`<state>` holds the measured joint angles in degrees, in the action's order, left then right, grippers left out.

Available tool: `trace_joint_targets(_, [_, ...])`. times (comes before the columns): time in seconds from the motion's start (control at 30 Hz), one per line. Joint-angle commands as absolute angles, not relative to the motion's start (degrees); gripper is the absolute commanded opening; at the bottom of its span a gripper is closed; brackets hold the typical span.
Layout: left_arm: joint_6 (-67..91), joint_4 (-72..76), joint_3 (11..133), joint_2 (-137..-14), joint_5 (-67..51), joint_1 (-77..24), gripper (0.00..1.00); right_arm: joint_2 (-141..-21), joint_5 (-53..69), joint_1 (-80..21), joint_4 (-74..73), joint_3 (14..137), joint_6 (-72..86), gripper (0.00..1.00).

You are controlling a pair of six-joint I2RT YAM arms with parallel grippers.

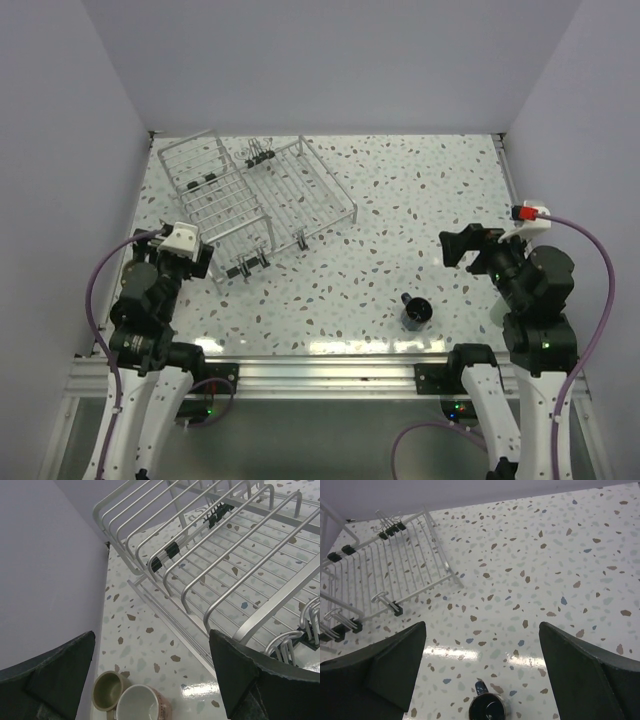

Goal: Unload the cups from the dish rack

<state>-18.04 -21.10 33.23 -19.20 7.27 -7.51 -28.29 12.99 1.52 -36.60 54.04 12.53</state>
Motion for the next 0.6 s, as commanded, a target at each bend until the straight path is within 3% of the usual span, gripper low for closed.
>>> trace_joint_targets(0.0, [-16.8,-19.5,31.9,-19.0,4.1,-6.5,1.00,-27.0,9.5,1.5,-36.0,53.6,15.6,0.98])
trace_joint_targets(0.23, [-15.6,-19.9,32.5,-19.2,2.2,-5.4,1.00,-25.2,0.5,1.5,-38.8,53.1,19.9,0.98])
trace_joint_targets(0.57, [-15.5,-20.2,33.3,-20.6,0.6,-5.2,1.00,-24.6,1.0,1.5,-39.1,51.6,19.3,0.98])
